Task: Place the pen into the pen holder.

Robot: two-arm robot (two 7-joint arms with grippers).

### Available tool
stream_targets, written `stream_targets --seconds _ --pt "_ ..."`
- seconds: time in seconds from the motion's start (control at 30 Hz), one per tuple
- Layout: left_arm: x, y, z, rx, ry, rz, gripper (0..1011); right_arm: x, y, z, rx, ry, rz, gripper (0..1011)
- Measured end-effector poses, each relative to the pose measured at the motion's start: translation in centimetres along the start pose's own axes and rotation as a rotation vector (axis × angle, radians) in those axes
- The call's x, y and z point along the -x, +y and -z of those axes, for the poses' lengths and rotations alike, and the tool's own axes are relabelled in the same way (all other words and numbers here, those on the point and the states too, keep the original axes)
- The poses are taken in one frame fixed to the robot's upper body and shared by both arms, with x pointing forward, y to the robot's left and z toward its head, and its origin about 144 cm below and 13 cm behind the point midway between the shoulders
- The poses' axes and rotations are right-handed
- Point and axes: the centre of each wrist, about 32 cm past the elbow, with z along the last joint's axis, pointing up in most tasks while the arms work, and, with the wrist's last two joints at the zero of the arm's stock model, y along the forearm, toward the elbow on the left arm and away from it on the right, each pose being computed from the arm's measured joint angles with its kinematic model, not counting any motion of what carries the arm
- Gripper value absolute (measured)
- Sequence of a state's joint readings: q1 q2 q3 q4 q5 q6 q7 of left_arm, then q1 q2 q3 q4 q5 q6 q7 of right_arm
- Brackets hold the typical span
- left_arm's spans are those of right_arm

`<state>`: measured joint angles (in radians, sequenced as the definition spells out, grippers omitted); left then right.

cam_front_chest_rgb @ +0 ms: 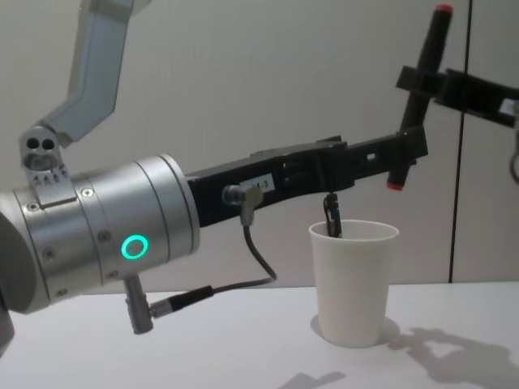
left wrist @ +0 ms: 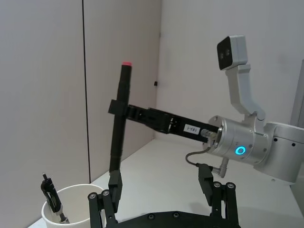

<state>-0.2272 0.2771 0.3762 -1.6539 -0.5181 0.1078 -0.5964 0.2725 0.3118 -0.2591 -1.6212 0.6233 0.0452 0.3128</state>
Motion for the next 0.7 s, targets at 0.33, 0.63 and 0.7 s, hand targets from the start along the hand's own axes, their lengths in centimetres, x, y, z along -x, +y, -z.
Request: stream_targets --seconds 0.33,0.63,0.7 --pt "0.0 0.0 0.0 0.000 0.000 0.000 1001 0.1 1.8 1.2 0.038 -0.112 -0.005 203" --pt "0.0 0.0 0.0 0.000 0.000 0.000 1001 0.2 2.8 2.3 0.070 -0.177 -0.001 203" --pt "0.0 0.0 0.0 0.000 0.000 0.000 1001 0.2 3.0 2.6 0.079 -0.193 0.002 203"
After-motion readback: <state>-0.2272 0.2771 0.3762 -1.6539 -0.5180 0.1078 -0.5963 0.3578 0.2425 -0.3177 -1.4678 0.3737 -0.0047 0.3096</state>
